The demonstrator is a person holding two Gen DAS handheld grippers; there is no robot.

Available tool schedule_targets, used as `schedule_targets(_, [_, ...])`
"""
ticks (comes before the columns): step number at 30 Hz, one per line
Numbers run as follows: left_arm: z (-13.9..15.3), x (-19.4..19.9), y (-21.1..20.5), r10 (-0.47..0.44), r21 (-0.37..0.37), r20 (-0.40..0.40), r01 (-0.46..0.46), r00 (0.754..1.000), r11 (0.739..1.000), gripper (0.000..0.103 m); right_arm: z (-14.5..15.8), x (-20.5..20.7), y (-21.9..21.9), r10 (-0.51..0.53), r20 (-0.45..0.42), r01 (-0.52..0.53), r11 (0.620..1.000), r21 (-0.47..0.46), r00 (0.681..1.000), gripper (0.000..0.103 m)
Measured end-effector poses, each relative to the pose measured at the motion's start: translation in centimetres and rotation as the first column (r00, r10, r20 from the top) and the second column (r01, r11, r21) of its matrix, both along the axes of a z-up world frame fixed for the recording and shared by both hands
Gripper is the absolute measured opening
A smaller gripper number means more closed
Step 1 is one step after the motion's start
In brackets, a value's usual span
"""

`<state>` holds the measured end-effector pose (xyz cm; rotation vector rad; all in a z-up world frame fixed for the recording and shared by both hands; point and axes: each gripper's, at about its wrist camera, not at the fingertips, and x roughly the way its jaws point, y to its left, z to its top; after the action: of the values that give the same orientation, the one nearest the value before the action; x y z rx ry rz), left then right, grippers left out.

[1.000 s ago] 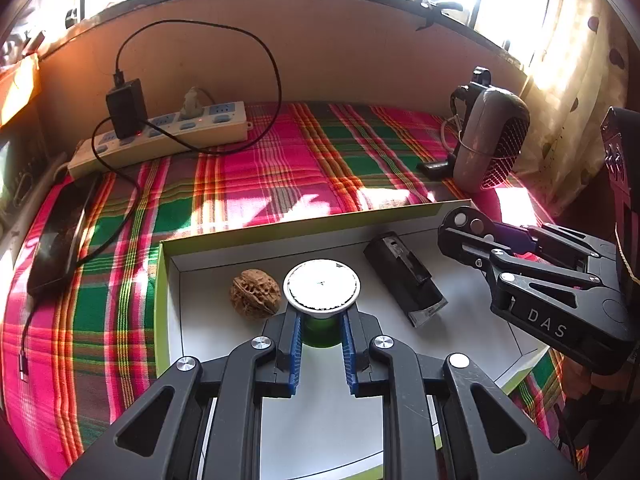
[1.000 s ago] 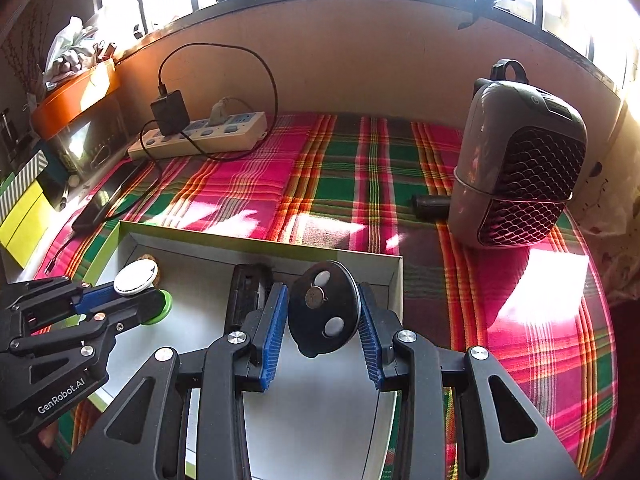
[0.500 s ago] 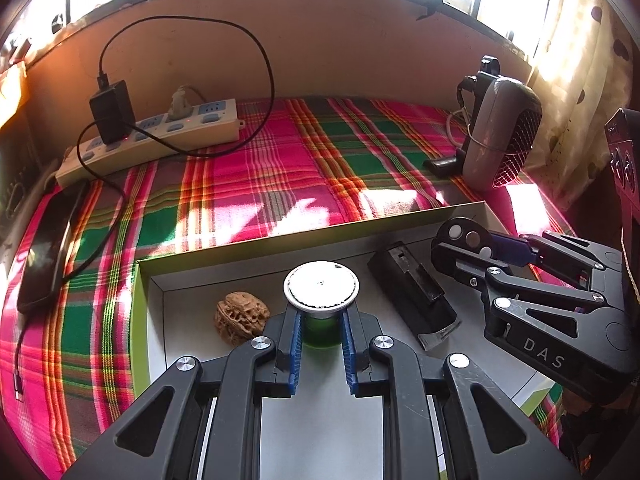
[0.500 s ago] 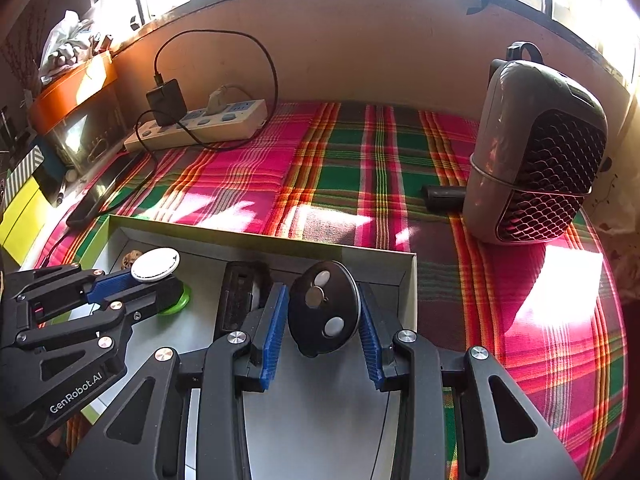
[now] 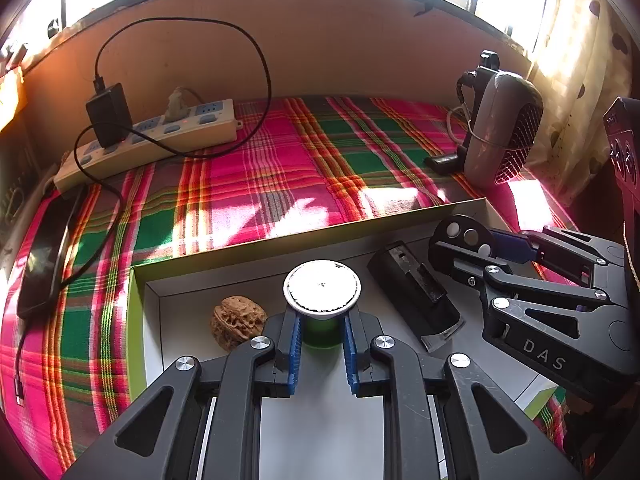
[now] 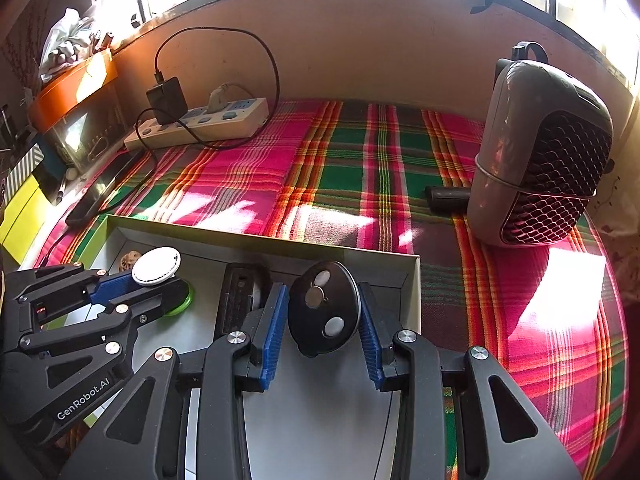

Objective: Organize objects
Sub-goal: 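Lower the black disc into the box with the right gripper while the left releases the spool inside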

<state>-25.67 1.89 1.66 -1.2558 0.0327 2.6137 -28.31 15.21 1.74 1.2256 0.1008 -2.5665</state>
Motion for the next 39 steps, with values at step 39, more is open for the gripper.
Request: schedule_targets(39, [0.61, 0.71, -0.30, 0.003, 0.033, 0.004, -0.003, 1.000, 0.999, 0.033, 0.33, 0.36, 0.10, -0.030, -0.002, 0.030, 0.999, 0.013, 1.000, 0.045])
